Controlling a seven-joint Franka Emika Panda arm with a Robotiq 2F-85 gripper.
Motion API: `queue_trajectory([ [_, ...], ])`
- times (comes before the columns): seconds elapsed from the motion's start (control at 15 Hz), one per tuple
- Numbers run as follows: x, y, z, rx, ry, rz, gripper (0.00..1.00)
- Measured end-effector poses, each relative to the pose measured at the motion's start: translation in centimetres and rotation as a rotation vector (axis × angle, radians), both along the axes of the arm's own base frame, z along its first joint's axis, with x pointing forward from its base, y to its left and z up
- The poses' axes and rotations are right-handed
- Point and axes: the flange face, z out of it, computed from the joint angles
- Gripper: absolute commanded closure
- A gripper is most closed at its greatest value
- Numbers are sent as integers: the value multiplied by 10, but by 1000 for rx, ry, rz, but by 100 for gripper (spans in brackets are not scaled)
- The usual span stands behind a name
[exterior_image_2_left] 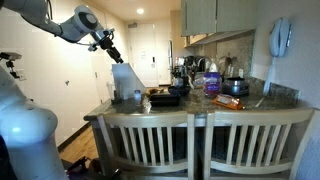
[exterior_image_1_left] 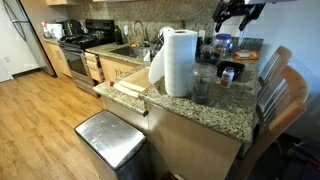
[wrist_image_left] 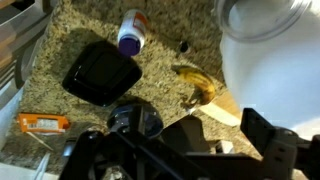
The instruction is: Remove the clear bottle from the black bowl and put the white and orange bottle in the black bowl
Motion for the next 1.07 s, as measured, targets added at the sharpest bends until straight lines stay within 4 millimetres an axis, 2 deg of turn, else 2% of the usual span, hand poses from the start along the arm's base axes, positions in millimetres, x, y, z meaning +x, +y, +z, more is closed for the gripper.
queue_trajectory([
  [0.13, 6, -9, 3, 4, -4, -14, 0],
  [0.4, 3, 4, 3, -4, -14, -5, 0],
  [0.53, 9, -12, 2, -16, -53, -95, 0],
  [0.67, 25, -58, 1, -28, -97, -209, 0],
  [0.93, 55, -177, -10, -24, -122, -448, 0],
  [1.0, 60, -191, -15, -23, -114, -464, 0],
  [1.07, 62, -194, -17, -23, -110, -468, 0],
])
